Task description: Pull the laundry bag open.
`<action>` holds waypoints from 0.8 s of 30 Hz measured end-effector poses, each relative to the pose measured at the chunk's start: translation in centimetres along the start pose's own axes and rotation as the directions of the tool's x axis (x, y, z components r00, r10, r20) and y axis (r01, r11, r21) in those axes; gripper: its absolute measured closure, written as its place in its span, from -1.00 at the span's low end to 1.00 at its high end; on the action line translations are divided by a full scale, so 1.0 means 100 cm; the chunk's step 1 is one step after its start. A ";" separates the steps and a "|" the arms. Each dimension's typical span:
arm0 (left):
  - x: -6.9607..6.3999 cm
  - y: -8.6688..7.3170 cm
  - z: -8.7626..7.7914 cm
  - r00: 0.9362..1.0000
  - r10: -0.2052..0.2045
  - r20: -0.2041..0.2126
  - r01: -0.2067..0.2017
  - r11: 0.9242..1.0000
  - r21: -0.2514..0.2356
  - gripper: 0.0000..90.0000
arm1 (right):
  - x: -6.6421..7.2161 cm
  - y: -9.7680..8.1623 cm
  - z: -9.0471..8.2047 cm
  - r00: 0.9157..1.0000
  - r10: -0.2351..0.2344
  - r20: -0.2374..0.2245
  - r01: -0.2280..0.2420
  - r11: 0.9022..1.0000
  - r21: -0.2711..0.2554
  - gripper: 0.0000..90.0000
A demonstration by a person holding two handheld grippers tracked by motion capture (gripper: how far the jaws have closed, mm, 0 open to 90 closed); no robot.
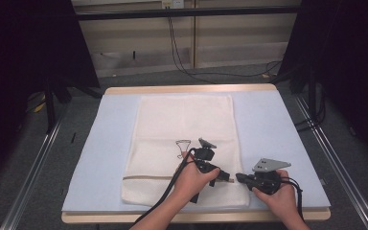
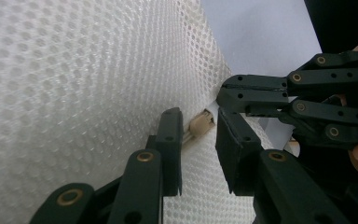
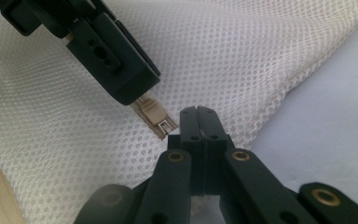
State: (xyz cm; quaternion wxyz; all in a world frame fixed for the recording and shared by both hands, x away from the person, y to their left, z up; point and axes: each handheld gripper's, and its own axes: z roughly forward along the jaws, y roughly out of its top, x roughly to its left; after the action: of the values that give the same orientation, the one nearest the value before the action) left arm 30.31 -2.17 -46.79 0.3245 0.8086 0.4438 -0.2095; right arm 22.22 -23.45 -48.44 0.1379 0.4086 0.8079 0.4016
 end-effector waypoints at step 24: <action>-0.004 -0.001 0.014 0.997 -0.067 0.026 0.068 0.997 -0.030 0.94 | 0.003 0.001 0.001 0.999 -0.029 0.015 0.029 0.999 0.018 1.00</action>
State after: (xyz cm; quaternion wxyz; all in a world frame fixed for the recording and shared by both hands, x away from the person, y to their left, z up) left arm 29.89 -3.36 -47.56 0.3352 0.7854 0.4699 -0.2235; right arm 22.16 -23.12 -48.43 0.1464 0.4011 0.8163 0.3891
